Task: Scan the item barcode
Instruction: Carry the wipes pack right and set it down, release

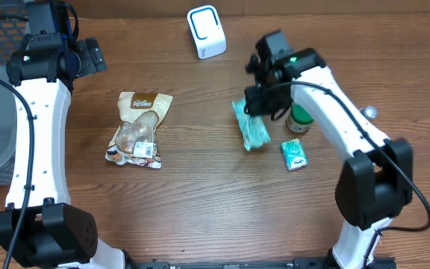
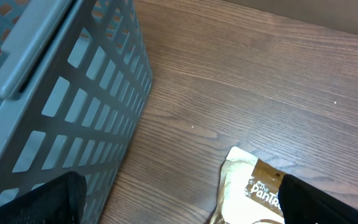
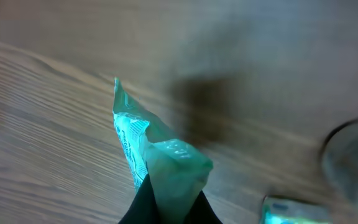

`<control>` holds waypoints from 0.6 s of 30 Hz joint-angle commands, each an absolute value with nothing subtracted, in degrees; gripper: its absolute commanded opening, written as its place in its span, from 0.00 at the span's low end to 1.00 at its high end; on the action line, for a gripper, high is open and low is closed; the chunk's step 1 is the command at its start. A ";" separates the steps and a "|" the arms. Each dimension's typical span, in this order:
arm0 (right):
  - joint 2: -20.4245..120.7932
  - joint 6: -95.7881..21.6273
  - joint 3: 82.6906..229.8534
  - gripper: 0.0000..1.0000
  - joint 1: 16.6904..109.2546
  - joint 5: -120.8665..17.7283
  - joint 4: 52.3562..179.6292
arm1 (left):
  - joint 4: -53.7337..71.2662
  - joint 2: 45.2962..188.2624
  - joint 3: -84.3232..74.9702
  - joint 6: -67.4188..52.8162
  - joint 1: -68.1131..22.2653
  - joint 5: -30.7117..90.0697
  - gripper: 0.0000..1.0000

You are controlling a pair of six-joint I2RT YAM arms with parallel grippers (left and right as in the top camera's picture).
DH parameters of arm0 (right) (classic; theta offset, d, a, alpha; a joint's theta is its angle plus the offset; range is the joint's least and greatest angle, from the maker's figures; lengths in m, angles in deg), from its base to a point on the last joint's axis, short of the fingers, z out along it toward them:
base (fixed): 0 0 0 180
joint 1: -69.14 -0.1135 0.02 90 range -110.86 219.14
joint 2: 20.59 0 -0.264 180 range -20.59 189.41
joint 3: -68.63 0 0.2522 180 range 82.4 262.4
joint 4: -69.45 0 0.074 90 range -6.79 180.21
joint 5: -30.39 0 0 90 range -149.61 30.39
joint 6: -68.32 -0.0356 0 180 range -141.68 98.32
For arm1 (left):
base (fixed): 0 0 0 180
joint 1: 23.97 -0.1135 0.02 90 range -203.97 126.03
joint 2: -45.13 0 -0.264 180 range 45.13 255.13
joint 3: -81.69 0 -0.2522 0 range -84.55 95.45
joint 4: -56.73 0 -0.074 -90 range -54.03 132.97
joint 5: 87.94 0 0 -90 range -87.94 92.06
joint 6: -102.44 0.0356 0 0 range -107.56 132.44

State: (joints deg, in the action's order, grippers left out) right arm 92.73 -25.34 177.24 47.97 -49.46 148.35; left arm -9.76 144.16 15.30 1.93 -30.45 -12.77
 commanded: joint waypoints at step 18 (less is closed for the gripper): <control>93.65 -32.86 174.88 1.00 45.98 -45.92 139.17 | -9.71 144.24 15.98 2.15 -30.39 -13.38 1.00</control>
